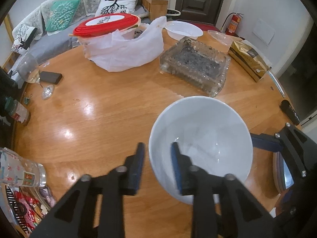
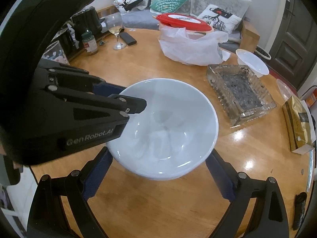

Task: Organize plates and bowls
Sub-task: 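Lower the white bowl into the second white bowl and open the right gripper, then close the right gripper on the rims of both nested white bowls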

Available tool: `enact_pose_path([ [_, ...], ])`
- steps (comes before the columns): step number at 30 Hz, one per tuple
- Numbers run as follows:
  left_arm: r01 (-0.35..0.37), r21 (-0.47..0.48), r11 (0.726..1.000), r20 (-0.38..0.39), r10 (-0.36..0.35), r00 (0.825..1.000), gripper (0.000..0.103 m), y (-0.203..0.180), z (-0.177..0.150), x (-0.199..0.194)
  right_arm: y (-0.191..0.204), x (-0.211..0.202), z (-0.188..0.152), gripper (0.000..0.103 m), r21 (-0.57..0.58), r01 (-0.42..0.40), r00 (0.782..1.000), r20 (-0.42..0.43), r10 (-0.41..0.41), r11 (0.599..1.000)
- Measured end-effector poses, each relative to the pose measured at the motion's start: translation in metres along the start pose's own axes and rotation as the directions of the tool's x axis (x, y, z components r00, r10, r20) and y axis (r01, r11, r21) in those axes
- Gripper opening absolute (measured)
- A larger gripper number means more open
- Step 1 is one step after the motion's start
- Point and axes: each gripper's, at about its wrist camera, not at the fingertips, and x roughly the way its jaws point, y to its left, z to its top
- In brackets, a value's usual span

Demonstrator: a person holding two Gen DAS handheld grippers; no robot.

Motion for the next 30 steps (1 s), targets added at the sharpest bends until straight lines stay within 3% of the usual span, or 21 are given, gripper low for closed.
enact_pose_path([
  [3,-0.004,0.007,1.000,0.002,0.004,1.000,0.038,-0.002,-0.002,-0.002,-0.003,-0.006,-0.008,0.094,0.008,0.002,0.999,0.050,-0.003,1.000],
  [6,0.003,0.002,1.000,-0.009,-0.003,1.000,0.038,-0.002,-0.003,0.000,-0.007,-0.006,-0.021,0.102,0.039,-0.021,0.994,0.110,0.016,0.999],
  [13,0.050,-0.021,0.999,-0.023,-0.051,0.998,0.038,-0.001,0.001,0.015,-0.007,0.021,-0.039,0.102,0.052,-0.060,0.994,0.096,0.055,0.997],
  [16,0.062,-0.034,0.997,-0.023,-0.063,0.998,0.038,-0.001,0.001,0.020,-0.011,0.033,-0.037,0.102,0.083,-0.083,0.991,0.116,0.074,0.993],
  [30,0.101,-0.061,0.993,-0.038,-0.103,0.994,0.027,0.007,0.006,0.041,-0.011,0.074,-0.023,0.102,0.017,-0.106,0.988,0.110,0.104,0.994],
])
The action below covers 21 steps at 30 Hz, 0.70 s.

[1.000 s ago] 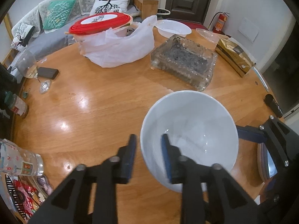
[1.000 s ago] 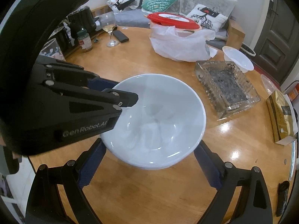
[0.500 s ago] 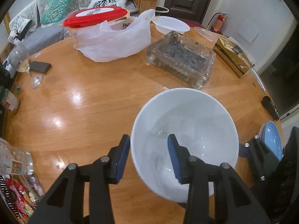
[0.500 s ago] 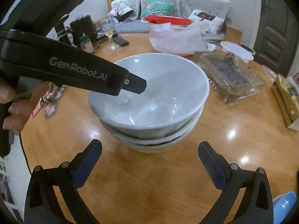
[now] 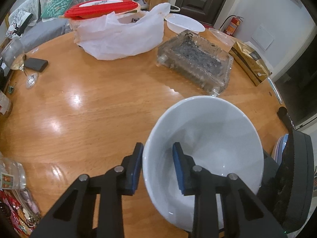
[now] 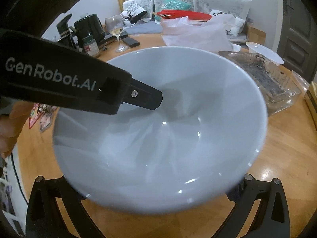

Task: Organize plates and bowls
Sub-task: 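Close the right gripper on the rims of both nested white bowls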

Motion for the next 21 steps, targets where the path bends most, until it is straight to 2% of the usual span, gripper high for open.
enact_pose_path([
  [8,0.055,-0.036,0.998,0.006,-0.055,0.998,0.026,0.009,0.000,0.001,-0.002,0.008,0.005,0.102,0.001,-0.005,1.000,-0.008,0.005,1.000],
  [15,0.063,-0.049,0.997,0.015,-0.063,0.998,0.025,0.011,-0.001,-0.001,0.003,0.003,0.002,0.102,0.021,0.021,1.000,0.007,-0.021,1.000],
  [21,0.062,-0.020,0.998,0.031,-0.061,0.998,0.025,0.004,0.000,-0.010,0.002,-0.004,-0.001,0.102,0.030,0.031,0.999,0.035,-0.032,0.999],
])
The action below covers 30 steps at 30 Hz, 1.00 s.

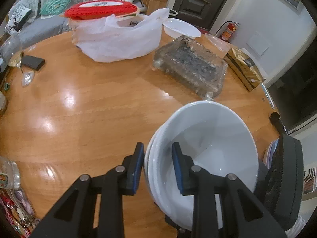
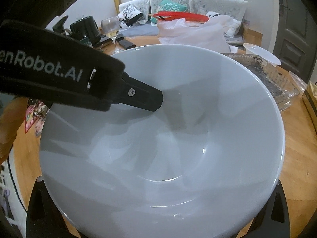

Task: Organize plates and bowls
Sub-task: 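Close the right gripper on the rims of both nested white bowls, then lift the nested bowls with the right gripper and carry them to the plate stack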

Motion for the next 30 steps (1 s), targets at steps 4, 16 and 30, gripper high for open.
enact_pose_path([
  [4,0.004,0.014,1.000,0.003,-0.004,1.000,0.025,-0.005,-0.001,-0.005,-0.002,-0.003,-0.001,0.102,0.005,0.004,1.000,0.008,-0.005,1.000],
  [16,-0.024,0.049,0.999,0.037,0.022,0.999,0.025,-0.027,-0.006,-0.030,0.000,-0.035,0.002,0.102,-0.007,0.026,0.998,0.056,-0.026,1.000],
  [30,-0.026,0.092,0.995,0.092,0.017,0.996,0.025,-0.062,-0.017,-0.076,0.006,-0.082,-0.007,0.101,0.002,0.051,0.993,0.108,-0.051,0.999],
])
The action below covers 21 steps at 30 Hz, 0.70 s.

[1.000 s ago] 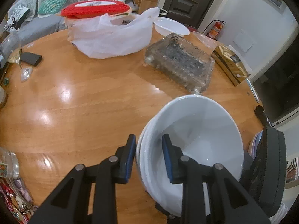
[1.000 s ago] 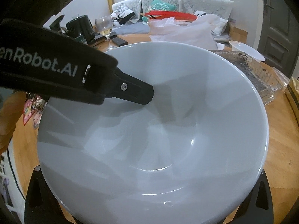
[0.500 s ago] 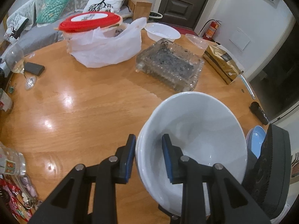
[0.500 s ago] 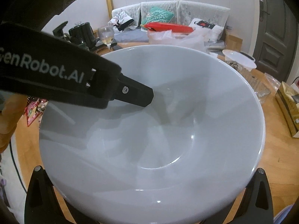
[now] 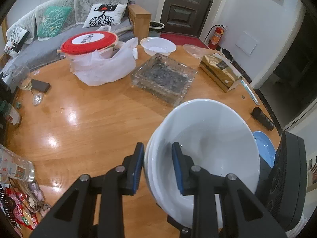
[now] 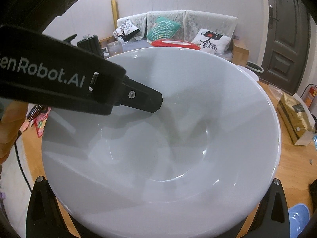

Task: Organize plates and bowls
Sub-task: 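Lift the nested bowls with the right gripper and carry them to the plate stack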

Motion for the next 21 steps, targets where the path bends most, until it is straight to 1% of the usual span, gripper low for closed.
enact_pose_path([
  [15,0.001,0.045,0.999,0.035,-0.003,0.999,0.025,-0.045,-0.016,-0.036,-0.003,-0.045,-0.012,0.101,0.011,0.022,0.999,0.039,-0.023,1.000],
  [21,0.007,0.070,0.998,0.039,-0.010,0.999,0.025,-0.068,-0.024,-0.044,-0.006,-0.067,-0.027,0.101,0.029,0.036,0.998,0.049,-0.038,0.999],
])
